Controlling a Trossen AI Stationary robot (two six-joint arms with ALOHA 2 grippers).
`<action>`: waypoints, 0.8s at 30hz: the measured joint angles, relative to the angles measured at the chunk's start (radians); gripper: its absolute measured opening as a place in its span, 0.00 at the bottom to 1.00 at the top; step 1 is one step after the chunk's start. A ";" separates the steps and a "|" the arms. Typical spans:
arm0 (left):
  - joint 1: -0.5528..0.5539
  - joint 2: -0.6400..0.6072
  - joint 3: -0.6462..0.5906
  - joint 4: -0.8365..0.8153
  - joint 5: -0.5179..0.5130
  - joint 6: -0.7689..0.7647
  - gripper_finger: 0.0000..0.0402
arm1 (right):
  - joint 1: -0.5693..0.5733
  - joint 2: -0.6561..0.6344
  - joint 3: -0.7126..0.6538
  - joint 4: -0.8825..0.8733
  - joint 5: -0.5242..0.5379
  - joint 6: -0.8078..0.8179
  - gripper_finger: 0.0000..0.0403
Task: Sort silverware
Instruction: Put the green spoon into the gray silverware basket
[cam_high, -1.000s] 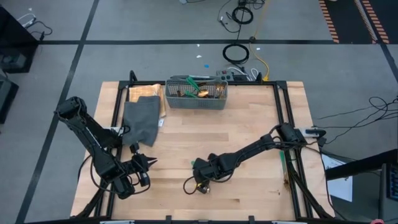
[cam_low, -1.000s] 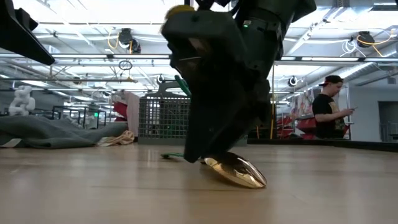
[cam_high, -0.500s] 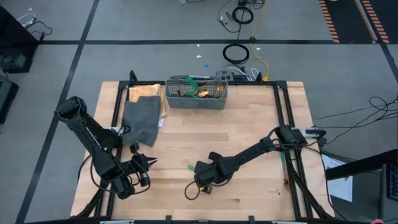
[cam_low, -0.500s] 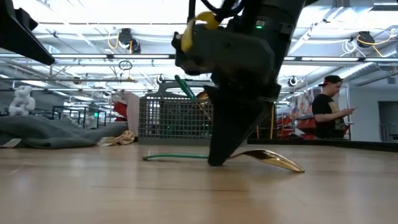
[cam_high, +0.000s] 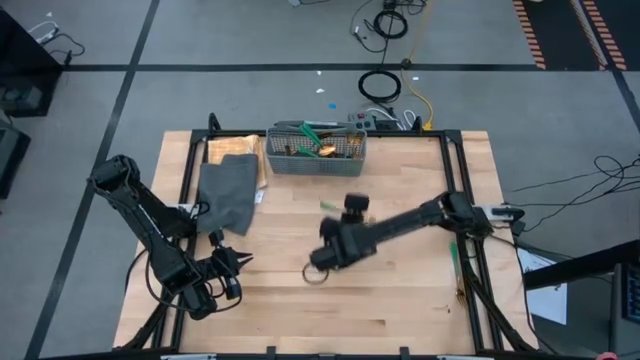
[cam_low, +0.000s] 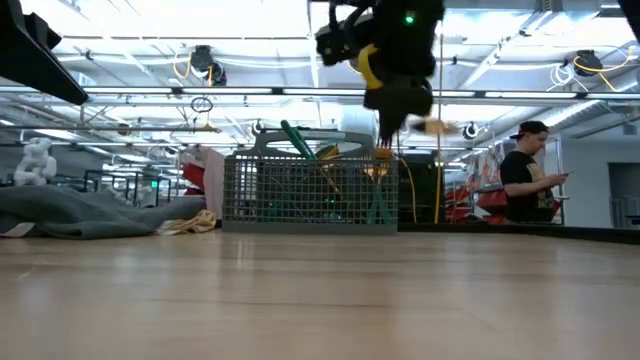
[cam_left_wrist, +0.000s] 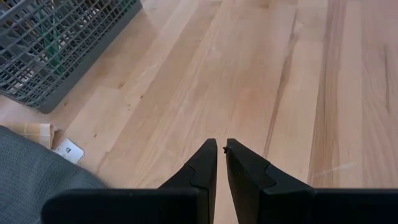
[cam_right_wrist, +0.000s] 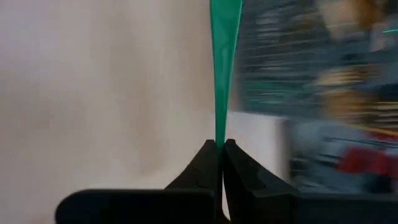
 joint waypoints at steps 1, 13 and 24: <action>0.000 0.000 0.000 0.000 0.000 0.000 0.11 | -0.020 -0.003 0.019 -0.037 0.047 -0.022 0.00; 0.000 0.000 0.000 0.000 -0.004 -0.002 0.11 | -0.278 -0.003 0.177 -0.094 0.458 -0.420 0.00; 0.000 0.000 0.000 -0.001 -0.022 0.021 0.11 | -0.387 0.018 0.183 0.230 0.672 -1.073 0.00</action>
